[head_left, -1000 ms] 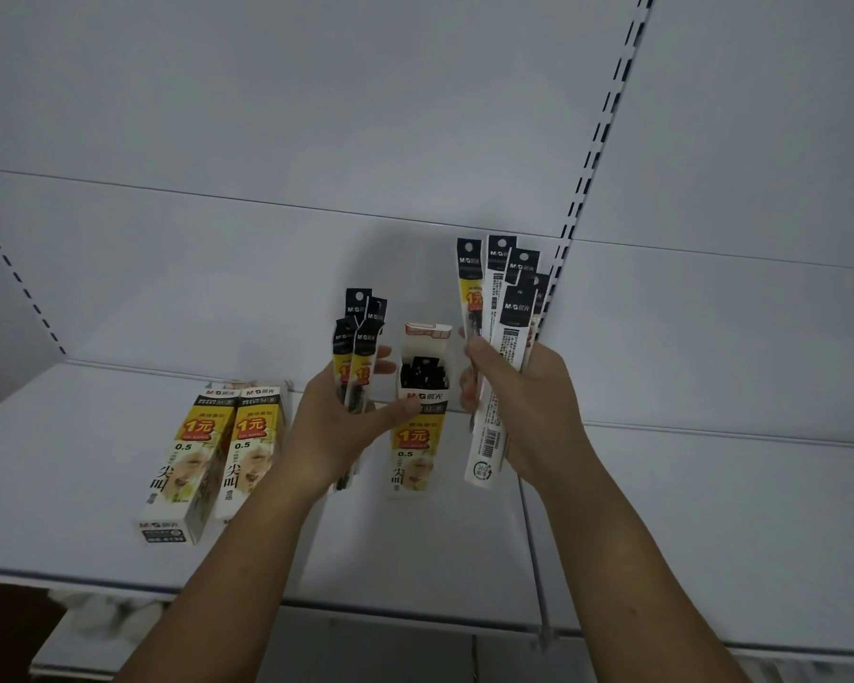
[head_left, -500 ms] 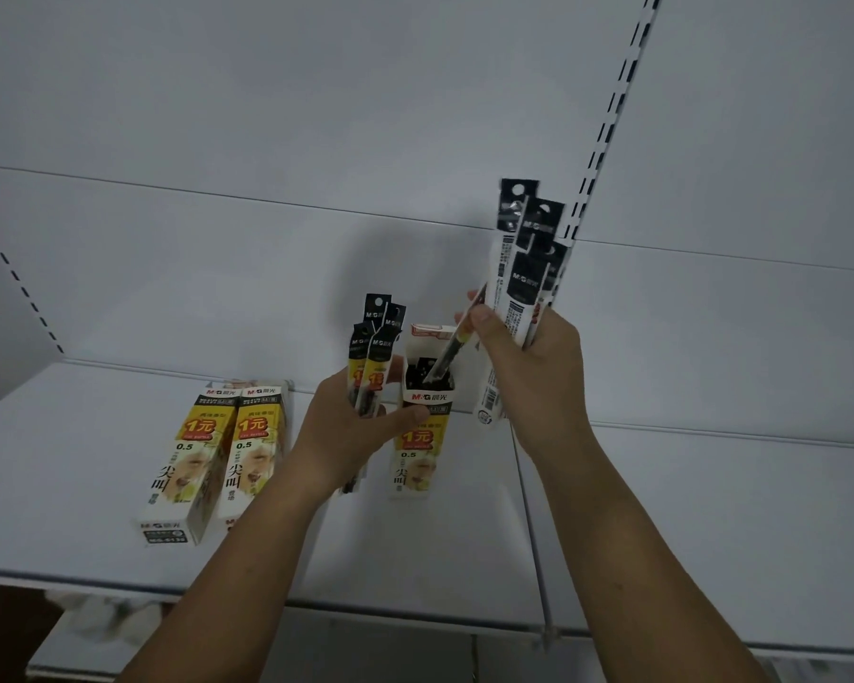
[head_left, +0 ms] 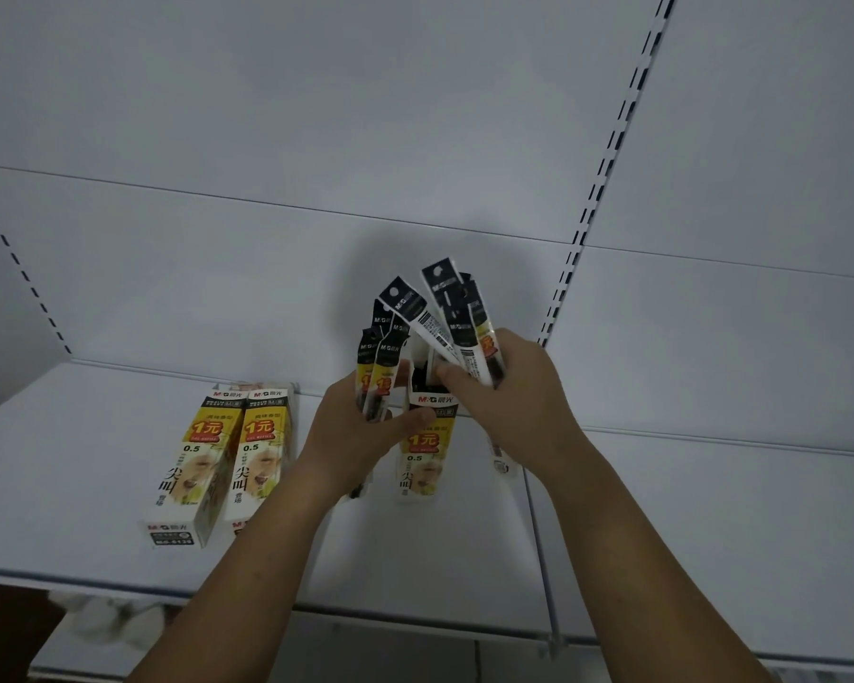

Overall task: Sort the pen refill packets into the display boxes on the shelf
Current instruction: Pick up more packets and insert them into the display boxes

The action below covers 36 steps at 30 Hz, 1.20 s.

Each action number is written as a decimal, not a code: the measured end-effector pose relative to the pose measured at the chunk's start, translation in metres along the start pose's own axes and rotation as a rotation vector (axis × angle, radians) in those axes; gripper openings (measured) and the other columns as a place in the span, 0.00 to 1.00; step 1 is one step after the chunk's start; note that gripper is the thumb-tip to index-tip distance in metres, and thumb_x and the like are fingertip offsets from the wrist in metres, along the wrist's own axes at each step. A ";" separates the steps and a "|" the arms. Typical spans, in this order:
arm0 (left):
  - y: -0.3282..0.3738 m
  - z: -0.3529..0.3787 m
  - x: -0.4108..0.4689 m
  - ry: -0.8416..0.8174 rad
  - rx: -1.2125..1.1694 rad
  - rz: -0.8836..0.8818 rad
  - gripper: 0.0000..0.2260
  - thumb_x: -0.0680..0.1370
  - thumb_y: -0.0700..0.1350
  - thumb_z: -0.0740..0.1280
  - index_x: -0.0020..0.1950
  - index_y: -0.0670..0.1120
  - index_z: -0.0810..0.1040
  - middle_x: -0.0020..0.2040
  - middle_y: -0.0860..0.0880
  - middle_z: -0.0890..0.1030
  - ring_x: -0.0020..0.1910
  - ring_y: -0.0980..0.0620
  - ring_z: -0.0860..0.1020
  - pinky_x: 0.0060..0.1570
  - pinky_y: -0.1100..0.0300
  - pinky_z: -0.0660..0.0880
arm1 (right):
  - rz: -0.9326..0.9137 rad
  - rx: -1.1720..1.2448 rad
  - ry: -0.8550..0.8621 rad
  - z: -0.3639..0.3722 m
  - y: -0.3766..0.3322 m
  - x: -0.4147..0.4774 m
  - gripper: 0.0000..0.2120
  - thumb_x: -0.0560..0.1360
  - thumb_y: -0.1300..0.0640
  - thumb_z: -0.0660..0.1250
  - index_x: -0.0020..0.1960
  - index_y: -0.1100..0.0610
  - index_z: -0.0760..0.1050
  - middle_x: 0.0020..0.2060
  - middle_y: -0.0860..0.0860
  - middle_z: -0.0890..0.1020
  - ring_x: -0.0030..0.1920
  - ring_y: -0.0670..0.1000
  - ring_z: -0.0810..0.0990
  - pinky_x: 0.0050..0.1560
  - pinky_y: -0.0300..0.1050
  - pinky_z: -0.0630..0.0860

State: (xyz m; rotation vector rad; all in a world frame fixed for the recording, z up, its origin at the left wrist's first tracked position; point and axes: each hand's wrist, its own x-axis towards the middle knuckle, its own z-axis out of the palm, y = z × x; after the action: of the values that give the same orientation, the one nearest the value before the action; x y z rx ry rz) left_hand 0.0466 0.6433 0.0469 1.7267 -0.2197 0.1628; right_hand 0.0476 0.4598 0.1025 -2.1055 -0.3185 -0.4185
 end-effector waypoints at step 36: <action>0.002 0.000 -0.004 -0.023 0.061 0.053 0.12 0.76 0.38 0.77 0.58 0.46 0.82 0.33 0.65 0.82 0.32 0.67 0.79 0.33 0.73 0.73 | -0.038 -0.124 -0.196 -0.004 -0.002 0.009 0.03 0.76 0.56 0.75 0.44 0.51 0.81 0.36 0.48 0.83 0.36 0.49 0.82 0.38 0.54 0.82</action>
State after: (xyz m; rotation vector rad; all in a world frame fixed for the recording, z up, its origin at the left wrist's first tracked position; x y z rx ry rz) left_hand 0.0423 0.6431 0.0474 1.7846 -0.2799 0.1901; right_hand 0.0540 0.4579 0.1101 -2.2701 -0.4574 -0.2596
